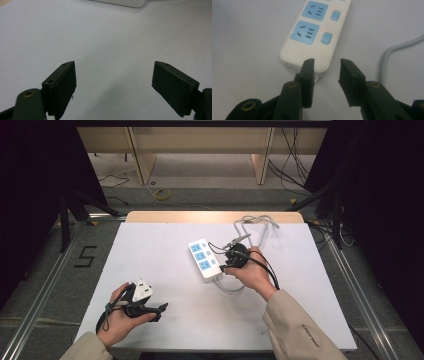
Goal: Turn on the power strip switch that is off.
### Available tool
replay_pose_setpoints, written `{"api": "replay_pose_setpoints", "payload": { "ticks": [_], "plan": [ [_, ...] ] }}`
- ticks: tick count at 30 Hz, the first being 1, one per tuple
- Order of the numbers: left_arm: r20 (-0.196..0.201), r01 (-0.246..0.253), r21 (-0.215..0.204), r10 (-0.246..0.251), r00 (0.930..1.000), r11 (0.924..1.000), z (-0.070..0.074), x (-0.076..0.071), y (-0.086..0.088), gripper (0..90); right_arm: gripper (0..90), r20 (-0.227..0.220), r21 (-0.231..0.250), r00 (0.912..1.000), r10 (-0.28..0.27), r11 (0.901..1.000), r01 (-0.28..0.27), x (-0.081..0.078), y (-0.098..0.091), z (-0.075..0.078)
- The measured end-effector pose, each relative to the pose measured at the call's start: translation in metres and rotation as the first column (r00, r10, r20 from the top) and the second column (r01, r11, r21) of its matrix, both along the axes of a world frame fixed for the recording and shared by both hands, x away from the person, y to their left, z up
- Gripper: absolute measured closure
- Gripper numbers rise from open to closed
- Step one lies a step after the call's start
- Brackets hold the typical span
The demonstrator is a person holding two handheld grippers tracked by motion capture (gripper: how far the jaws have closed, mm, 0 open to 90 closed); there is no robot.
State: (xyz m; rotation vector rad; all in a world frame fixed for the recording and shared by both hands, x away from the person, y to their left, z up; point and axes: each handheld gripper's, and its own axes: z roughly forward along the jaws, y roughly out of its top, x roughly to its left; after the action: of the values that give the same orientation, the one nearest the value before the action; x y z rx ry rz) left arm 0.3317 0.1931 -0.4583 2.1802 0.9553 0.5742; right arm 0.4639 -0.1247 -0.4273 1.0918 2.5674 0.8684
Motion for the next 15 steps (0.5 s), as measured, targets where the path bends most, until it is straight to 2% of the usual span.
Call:
{"api": "replay_pose_setpoints", "payload": {
  "ticks": [5, 15],
  "plan": [
    [-0.001, -0.003, 0.001, 0.003, 1.0000, 1.0000, 0.000, 0.000, 0.000, 19.5, 63.2, 0.019, 0.042, 0.9996, -0.022, 0.9989, 0.021, -0.012, -0.015, 0.000],
    [-0.003, -0.005, 0.002, 0.005, 1.0000, 1.0000, -0.001, 0.000, 0.001, 19.5, 60.6, 0.047, 0.113, 0.9985, -0.030, 0.9933, 0.024, -0.034, -0.040, 0.004]
  ]
}}
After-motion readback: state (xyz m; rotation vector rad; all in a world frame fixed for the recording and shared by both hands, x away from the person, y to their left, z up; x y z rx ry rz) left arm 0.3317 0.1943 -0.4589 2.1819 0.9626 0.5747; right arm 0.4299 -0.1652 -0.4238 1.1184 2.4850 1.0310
